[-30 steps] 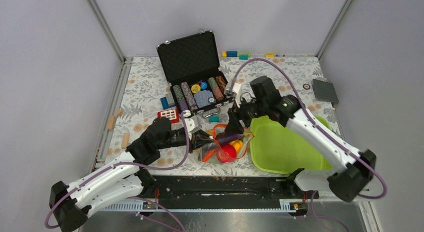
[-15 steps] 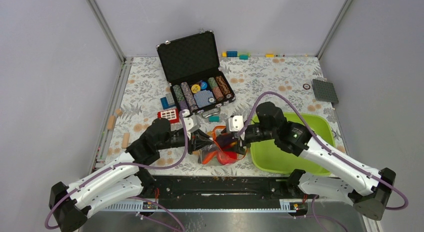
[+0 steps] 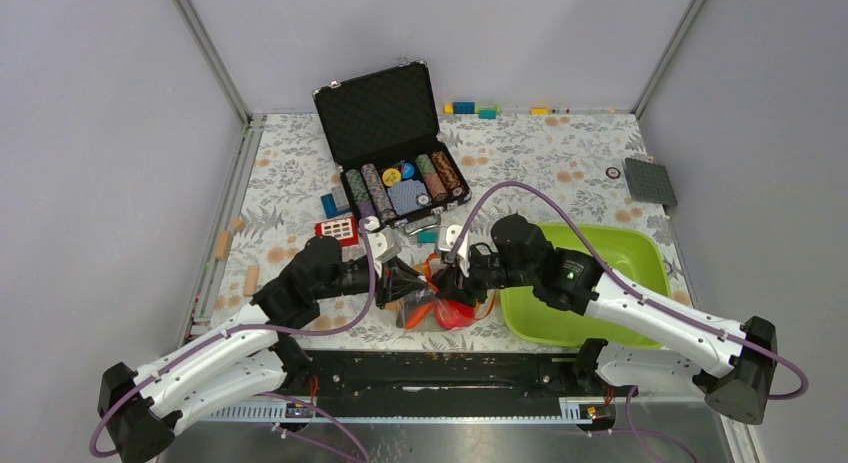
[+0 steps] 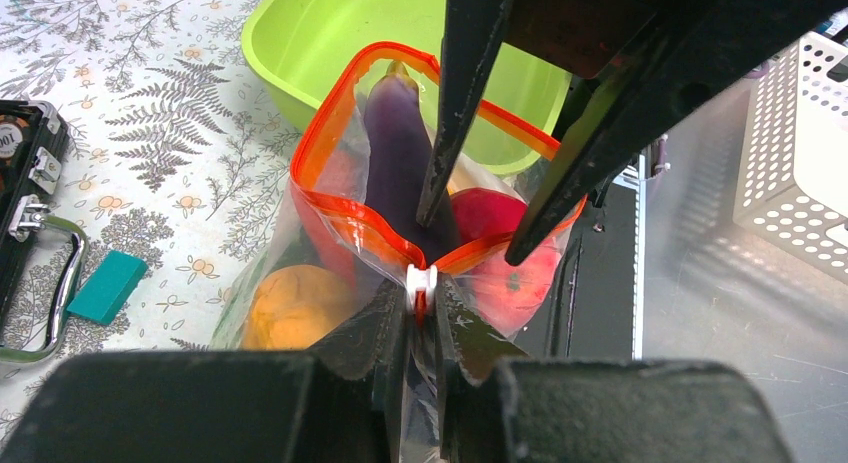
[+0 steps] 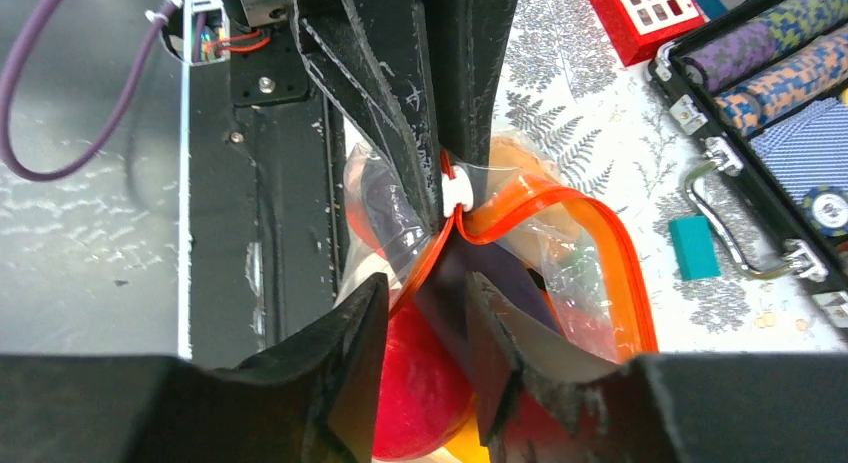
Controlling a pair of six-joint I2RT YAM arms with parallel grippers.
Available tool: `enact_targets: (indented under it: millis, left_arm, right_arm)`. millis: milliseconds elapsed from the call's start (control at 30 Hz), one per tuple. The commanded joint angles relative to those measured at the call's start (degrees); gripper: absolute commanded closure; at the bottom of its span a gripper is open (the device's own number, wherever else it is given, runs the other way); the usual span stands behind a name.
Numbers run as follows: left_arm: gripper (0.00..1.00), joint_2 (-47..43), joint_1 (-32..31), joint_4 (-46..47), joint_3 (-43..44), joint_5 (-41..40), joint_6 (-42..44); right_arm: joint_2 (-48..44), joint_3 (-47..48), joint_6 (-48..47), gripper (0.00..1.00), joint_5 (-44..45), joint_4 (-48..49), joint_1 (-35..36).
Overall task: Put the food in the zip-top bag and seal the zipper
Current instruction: Zip the zipper food storage bag at the center of the board.
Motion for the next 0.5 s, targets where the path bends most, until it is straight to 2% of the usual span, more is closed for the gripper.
enact_targets:
  millis: [0, 67, 267, 467]
  left_arm:
    - [1.00, -1.1, -0.3, 5.9, 1.5, 0.1, -1.0]
    - [1.00, -1.1, -0.2, 6.0, 1.5, 0.2, -1.1]
    - [1.00, -1.0, -0.2, 6.6, 1.5, -1.5, -1.9]
    - [1.00, -1.1, -0.2, 6.8, 1.5, -2.5, -2.5]
  right_arm:
    - [0.4, -1.3, 5.2, 0.64, -2.7, 2.9, 0.7]
    - [1.0, -1.5, 6.8, 0.69, -4.0, 4.5, 0.7]
    - [2.1, -1.0, 8.8, 0.70, -6.0, 3.8, 0.7]
    - [0.1, -0.6, 11.2, 0.69, -0.5, -4.3, 0.8]
